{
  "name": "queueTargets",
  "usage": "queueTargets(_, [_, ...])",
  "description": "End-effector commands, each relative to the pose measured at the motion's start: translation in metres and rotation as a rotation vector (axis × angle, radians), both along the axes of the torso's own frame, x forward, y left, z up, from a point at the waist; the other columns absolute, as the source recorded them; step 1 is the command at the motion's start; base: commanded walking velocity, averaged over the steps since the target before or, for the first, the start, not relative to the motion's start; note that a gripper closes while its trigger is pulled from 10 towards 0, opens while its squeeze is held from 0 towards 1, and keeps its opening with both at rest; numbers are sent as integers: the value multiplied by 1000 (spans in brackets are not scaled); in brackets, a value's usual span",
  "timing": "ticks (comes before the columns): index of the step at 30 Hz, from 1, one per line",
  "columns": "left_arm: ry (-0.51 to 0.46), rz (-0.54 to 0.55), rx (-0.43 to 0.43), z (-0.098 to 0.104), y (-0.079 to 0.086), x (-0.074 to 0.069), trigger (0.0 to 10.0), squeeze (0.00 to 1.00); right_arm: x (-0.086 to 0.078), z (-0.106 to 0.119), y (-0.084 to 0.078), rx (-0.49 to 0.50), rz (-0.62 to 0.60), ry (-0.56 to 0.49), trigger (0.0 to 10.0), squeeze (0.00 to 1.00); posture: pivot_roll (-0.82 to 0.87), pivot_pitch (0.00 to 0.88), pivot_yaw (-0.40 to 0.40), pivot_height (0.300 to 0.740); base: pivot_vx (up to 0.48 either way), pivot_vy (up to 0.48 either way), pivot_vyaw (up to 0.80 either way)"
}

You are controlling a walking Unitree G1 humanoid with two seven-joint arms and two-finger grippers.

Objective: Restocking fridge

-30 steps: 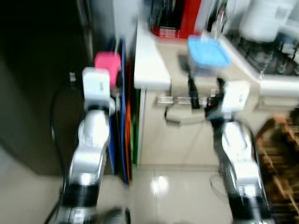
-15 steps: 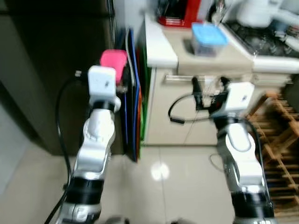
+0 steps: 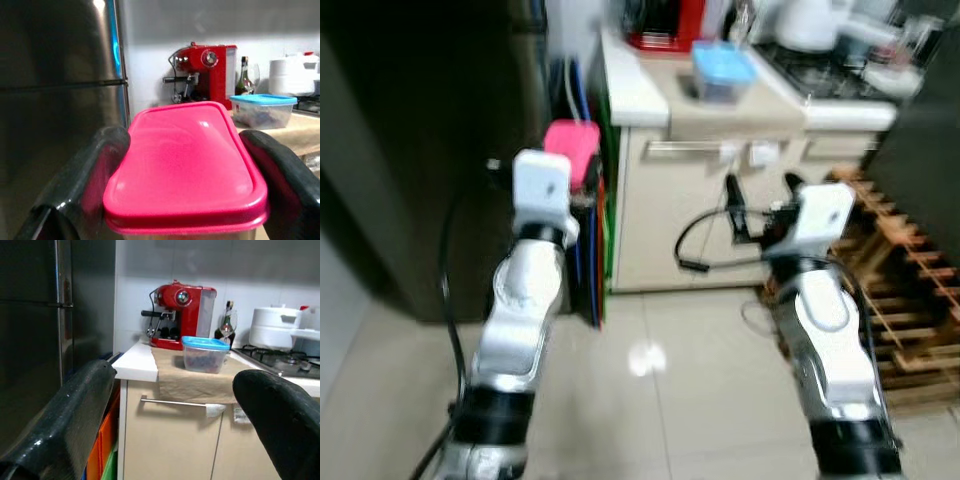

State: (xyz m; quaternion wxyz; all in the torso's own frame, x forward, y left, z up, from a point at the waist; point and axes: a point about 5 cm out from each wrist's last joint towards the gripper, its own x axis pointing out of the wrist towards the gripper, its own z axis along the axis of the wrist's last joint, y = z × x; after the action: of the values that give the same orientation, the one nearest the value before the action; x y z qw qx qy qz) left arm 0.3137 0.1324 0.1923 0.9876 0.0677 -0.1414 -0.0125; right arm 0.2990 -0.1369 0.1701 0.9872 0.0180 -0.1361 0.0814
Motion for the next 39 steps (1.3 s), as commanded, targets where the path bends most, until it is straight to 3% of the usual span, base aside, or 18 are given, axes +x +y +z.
queueTargets(1, [-1,-46,-5,0,-11,0,10000,0,0,2,-8,-2,-21,-3,10000,0,-67,0,-27,740,0,-480,0])
queueTargets(39, [19,11,-51,-6,2,3,10000,0,-2,-3,-13,-17,-36,13,10000,0,-76,0,-15,740,0,-478,0])
